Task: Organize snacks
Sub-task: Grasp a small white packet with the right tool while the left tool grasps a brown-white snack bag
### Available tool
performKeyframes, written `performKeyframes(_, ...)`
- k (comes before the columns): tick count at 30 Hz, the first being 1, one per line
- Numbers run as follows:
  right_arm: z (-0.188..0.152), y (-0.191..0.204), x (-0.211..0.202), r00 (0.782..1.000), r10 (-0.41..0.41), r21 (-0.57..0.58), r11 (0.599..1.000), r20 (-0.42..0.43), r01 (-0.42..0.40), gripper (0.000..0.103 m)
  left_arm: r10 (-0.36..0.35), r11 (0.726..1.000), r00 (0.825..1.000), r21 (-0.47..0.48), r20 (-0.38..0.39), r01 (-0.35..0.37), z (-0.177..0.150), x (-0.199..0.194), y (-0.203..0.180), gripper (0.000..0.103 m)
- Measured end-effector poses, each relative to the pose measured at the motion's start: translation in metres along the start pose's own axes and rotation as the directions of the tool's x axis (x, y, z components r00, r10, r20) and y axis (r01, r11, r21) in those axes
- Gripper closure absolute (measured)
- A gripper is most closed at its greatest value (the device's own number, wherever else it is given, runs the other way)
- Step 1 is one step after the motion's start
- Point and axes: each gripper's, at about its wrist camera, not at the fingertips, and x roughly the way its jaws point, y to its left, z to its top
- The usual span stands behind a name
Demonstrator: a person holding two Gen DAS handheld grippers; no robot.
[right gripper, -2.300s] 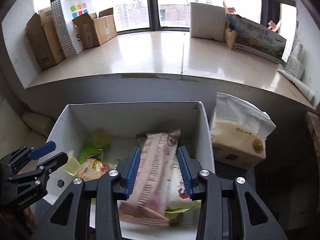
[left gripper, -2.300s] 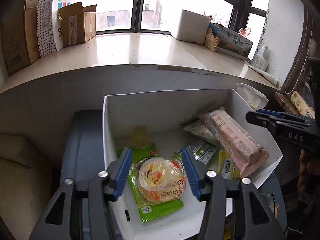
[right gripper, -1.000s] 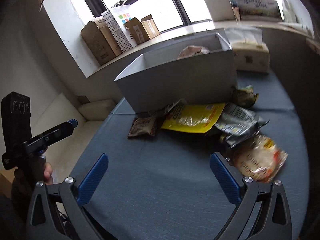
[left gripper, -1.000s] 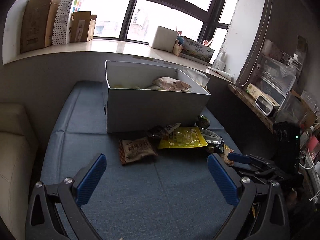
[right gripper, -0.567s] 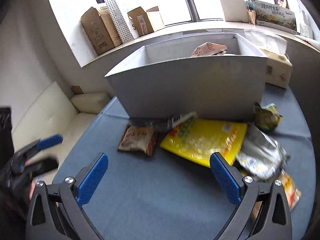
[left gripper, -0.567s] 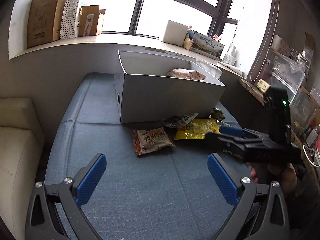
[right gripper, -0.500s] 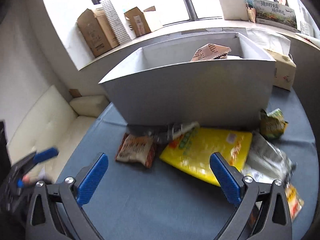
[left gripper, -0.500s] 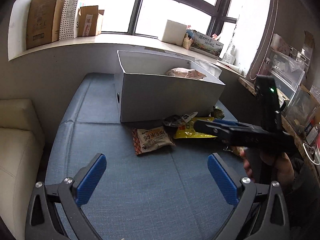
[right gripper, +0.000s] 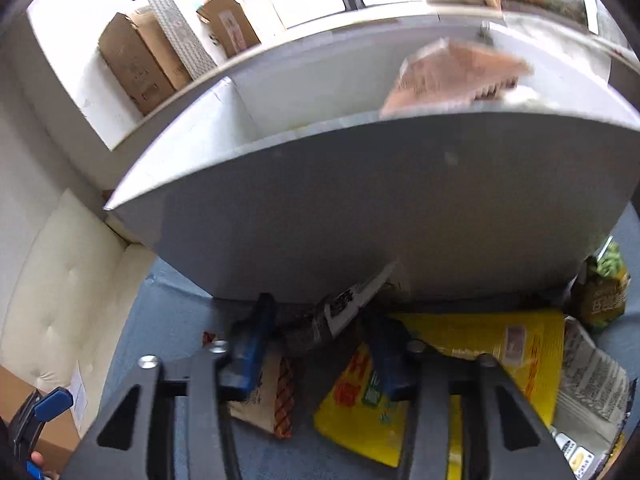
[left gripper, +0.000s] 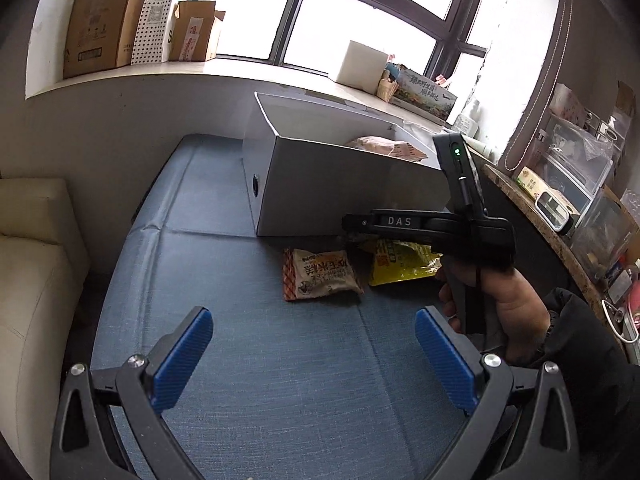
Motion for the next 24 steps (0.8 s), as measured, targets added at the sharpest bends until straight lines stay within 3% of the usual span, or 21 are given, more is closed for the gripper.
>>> performKeyframes(2,0.000,-0.001,0.005,0.999,-0.047,-0.001,0.999,-0.008,0.047,0.071,0.001,1.000,1.000,-0.002,0.004,-0.001,-0.001,-0.001,0.001,0.000)
performKeyframes(6,0.000,-0.004,0.005,1.000,-0.019,0.028,0.999,-0.014,0.020,0.078,0.002,1.000,1.000,0.000,0.002,-0.002,-0.001,-0.001,0.001,0.000)
performKeyframes(10,-0.006,-0.001,-0.017,0.999,0.017,-0.009,1.000,0.032,-0.017,0.087,0.001,1.000,1.000,0.005,0.004,-0.001,-0.001,-0.001,0.001,0.000)
performKeyframes(19,-0.018,0.016,-0.081,0.992,0.024,-0.166,0.986,0.120,-0.004,0.088,0.030,0.998,0.997,0.060,-0.070,-0.026,0.004,0.032,-0.009,0.000)
performKeyframes(24,-0.034,0.010,-0.121,0.988,0.030,-0.198,0.980,0.155,0.001,0.087,0.063,0.984,0.991,0.175,-0.116,-0.042,0.010,0.073,-0.025,0.000)
